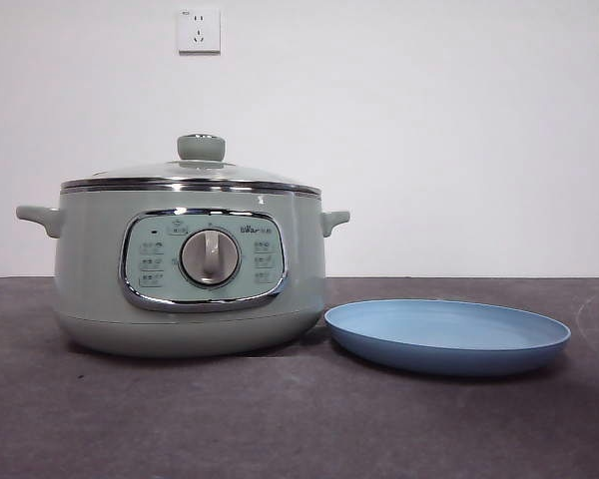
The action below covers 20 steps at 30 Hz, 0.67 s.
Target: Take the corn out from the steamer,put the corn on the plate,close the lid
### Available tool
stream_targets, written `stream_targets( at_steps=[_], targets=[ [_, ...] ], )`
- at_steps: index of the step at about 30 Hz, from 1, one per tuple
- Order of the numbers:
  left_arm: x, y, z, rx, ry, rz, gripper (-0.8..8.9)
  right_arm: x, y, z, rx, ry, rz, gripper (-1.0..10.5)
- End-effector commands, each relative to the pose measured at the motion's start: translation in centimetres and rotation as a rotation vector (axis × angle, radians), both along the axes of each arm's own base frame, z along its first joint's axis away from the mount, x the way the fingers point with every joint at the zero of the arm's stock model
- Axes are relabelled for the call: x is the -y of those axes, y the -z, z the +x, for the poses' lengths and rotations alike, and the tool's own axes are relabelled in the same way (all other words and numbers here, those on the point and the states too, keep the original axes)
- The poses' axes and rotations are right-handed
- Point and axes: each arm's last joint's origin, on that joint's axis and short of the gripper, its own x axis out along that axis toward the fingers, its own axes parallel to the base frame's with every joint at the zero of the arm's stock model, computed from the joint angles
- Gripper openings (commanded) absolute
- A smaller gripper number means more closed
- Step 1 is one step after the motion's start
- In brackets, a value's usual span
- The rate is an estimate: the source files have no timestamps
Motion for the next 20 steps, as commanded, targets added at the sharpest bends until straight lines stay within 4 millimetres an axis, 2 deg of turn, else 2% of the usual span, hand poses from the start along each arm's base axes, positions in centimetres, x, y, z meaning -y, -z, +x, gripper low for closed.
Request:
stream_targets(
  at_steps=[1, 11, 15, 20],
  targets=[
    [0.0, 0.4, 0.0, -0.004, 0.02, -0.011, -0.04, 0.0, 0.1, 0.1, 0.001, 0.008, 0.046, 0.0],
    [0.1, 0.3, 0.0, 0.001, 0.028, -0.02, -0.04, 0.0, 0.1, 0.1, 0.005, 0.004, 0.048, 0.0],
    [0.1, -0.6, 0.1, 0.042, 0.027, -0.157, -0.07, 0.0, -0.7, 0.0, 0.026, 0.007, 0.104, -0.1],
    [0.1, -2.5, -0.3, 0.052, 0.014, -0.329, -0.07, 0.0, -3.0, -0.4, 0.084, 0.002, 0.127, -0.1]
  ],
)
